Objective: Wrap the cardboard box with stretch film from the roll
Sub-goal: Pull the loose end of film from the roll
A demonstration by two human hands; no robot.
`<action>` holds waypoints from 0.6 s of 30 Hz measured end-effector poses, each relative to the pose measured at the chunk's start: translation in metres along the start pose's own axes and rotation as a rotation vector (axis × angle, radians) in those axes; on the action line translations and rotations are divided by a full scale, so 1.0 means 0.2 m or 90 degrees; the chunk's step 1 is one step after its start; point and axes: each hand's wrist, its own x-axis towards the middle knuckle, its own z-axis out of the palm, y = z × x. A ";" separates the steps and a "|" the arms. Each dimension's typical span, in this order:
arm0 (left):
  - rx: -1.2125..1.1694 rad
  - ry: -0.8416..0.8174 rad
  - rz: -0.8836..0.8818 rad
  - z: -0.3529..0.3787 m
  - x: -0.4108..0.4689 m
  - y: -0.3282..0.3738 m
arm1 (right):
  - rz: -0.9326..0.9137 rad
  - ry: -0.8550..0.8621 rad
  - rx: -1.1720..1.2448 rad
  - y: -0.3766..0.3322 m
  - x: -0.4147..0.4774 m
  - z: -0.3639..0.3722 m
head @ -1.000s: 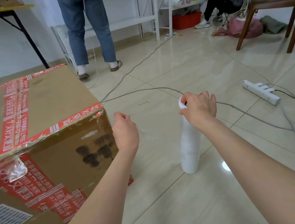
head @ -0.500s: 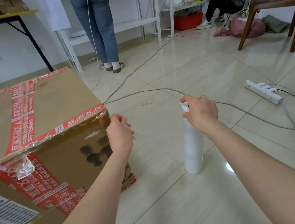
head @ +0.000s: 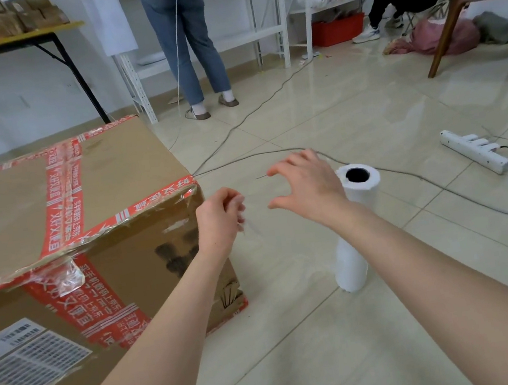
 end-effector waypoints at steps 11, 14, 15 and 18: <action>-0.006 -0.018 0.004 0.01 -0.01 -0.03 | 0.261 0.040 -0.094 0.24 -0.09 -0.02; -0.066 -0.013 -0.016 0.05 -0.01 -0.01 | 0.314 -0.011 -0.100 0.31 -0.11 -0.02; -0.067 -0.014 -0.021 0.05 -0.01 -0.01 | 0.324 -0.011 -0.089 0.33 -0.11 -0.02; -0.009 0.005 -0.026 0.05 -0.01 -0.03 | 0.325 -0.018 -0.055 0.34 -0.11 -0.04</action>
